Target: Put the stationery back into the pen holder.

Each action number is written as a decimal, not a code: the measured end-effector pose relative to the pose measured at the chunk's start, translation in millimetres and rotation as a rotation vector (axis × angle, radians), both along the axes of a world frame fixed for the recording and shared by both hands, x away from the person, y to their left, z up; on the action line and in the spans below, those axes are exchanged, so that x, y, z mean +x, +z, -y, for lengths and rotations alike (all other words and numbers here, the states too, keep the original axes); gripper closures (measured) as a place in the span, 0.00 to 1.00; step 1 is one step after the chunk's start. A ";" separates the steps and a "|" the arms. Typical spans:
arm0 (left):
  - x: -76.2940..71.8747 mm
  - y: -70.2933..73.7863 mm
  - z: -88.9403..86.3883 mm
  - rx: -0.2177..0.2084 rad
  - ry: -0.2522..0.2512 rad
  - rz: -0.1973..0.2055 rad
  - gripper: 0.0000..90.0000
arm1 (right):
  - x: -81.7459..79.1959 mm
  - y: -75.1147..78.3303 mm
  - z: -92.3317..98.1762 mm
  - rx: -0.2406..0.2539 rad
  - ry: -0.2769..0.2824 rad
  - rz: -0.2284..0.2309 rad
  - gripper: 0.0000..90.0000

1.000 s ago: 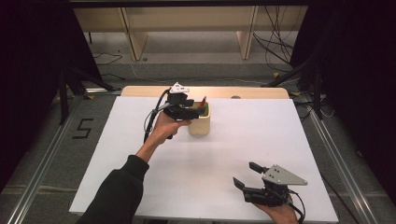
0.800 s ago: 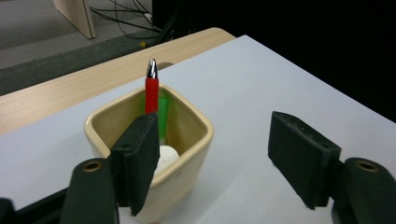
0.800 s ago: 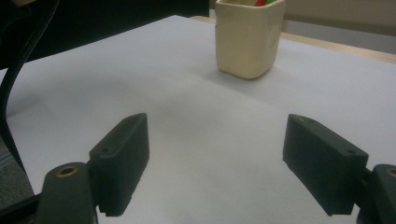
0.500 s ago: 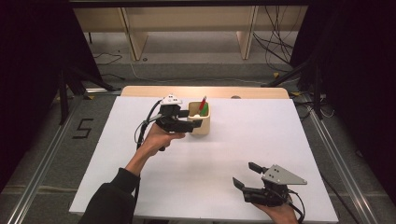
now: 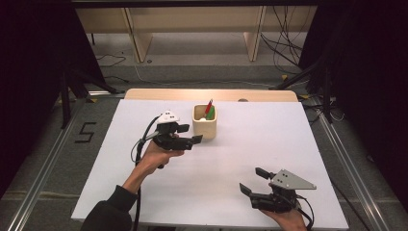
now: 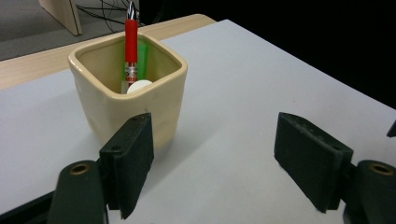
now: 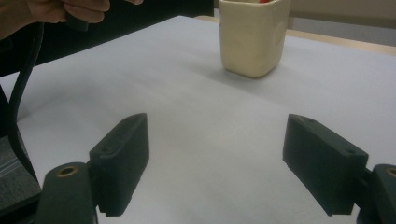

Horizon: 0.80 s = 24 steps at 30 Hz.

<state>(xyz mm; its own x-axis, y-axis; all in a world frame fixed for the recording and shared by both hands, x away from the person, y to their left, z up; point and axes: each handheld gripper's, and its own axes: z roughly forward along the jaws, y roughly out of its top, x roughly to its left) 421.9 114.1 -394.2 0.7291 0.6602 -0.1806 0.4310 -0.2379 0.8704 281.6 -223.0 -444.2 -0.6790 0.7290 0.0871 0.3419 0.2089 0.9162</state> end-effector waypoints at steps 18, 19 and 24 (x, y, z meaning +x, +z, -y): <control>-27.6 -14.2 -17.1 -0.004 -0.013 0.015 0.30 | 0.2 -1.3 0.3 0.009 -0.002 -0.014 0.26; -29.0 -15.2 -17.8 -0.005 -0.015 0.018 0.30 | 0.3 -1.4 0.5 0.010 -0.003 -0.016 0.26; -40.8 -20.3 -23.4 -0.022 -0.028 0.027 0.29 | 0.5 -1.4 1.3 0.013 -0.004 -0.016 0.26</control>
<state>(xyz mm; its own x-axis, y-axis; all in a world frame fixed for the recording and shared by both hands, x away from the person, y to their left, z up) 381.1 137.5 -414.5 0.7523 0.6352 -0.1747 0.4003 -0.2301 0.8870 282.1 -224.2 -445.6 -0.6743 0.7307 0.1070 0.3573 0.1959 0.9132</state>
